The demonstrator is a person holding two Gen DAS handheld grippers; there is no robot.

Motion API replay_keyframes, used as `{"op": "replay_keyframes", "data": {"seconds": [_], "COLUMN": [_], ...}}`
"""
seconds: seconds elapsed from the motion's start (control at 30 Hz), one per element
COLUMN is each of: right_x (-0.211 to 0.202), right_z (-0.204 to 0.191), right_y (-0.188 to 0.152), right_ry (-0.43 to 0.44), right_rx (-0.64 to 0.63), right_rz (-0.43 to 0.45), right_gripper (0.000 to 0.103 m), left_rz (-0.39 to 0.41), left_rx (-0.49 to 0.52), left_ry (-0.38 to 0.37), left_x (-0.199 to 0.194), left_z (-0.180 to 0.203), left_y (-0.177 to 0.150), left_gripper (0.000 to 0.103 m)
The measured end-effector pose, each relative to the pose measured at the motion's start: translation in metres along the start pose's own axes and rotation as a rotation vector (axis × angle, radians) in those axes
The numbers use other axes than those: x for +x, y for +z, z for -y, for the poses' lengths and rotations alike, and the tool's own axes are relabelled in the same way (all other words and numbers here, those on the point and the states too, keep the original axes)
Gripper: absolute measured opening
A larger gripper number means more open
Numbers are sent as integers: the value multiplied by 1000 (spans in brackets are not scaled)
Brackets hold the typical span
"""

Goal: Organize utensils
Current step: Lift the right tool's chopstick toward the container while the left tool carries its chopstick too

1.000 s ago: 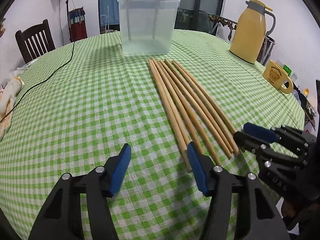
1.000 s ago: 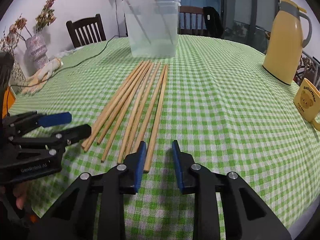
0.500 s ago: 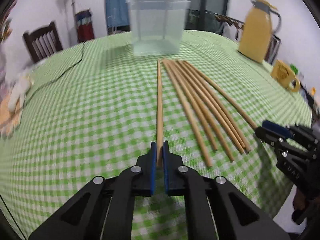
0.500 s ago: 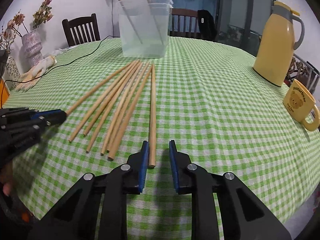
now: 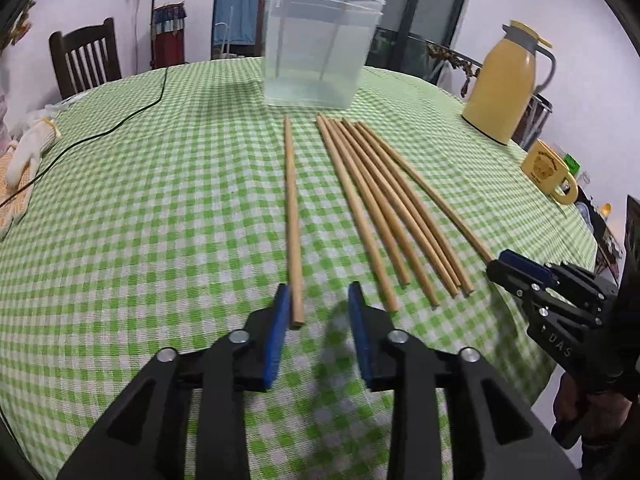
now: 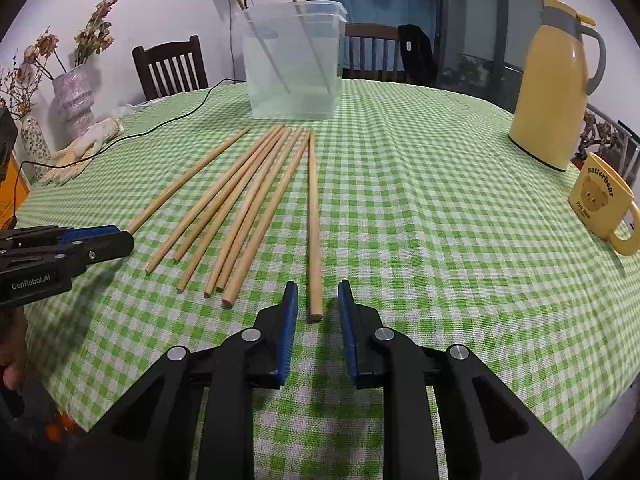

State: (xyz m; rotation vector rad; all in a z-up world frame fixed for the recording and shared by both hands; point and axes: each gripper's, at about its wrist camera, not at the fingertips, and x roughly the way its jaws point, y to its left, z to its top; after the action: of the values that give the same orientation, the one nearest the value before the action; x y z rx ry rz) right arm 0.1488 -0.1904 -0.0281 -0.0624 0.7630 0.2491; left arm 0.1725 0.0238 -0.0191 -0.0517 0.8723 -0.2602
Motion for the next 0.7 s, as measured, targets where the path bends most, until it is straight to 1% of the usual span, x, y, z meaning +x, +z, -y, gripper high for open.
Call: {"op": "replay_keyframes", "data": {"seconds": [0.07, 0.1, 0.13, 0.17, 0.23, 0.3, 0.37, 0.5, 0.7], "right_x": [0, 1, 1, 1, 1, 1, -2, -18, -44], "right_z": [0, 0, 0, 0, -4, -4, -5, -9, -12], "right_y": [0, 0, 0, 0, 1, 2, 2, 8, 16], "right_ry": [5, 7, 13, 15, 8, 20, 33, 41, 32], "right_rx": [-2, -1, 1, 0, -9, -3, 5, -10, -42], "right_rz": [4, 7, 9, 9, 13, 13, 23, 72, 148], "right_gripper": [20, 16, 9, 7, 7, 7, 7, 7, 7], "left_rz": [5, 9, 10, 7, 1, -3, 3, 50, 117], "left_rx": [1, -6, -6, 2, -17, -39, -25, -6, 4], "left_ry": [-1, 0, 12, 35, 27, 21, 28, 25, 28], "left_x": [0, 1, 2, 3, 3, 1, -3, -23, -56], "left_z": [0, -1, 0, -1, -5, -9, -7, -2, 2], "left_y": [0, 0, 1, 1, 2, 3, 3, 6, 9], "left_gripper": [31, 28, 16, 4, 4, 4, 4, 4, 4]}}
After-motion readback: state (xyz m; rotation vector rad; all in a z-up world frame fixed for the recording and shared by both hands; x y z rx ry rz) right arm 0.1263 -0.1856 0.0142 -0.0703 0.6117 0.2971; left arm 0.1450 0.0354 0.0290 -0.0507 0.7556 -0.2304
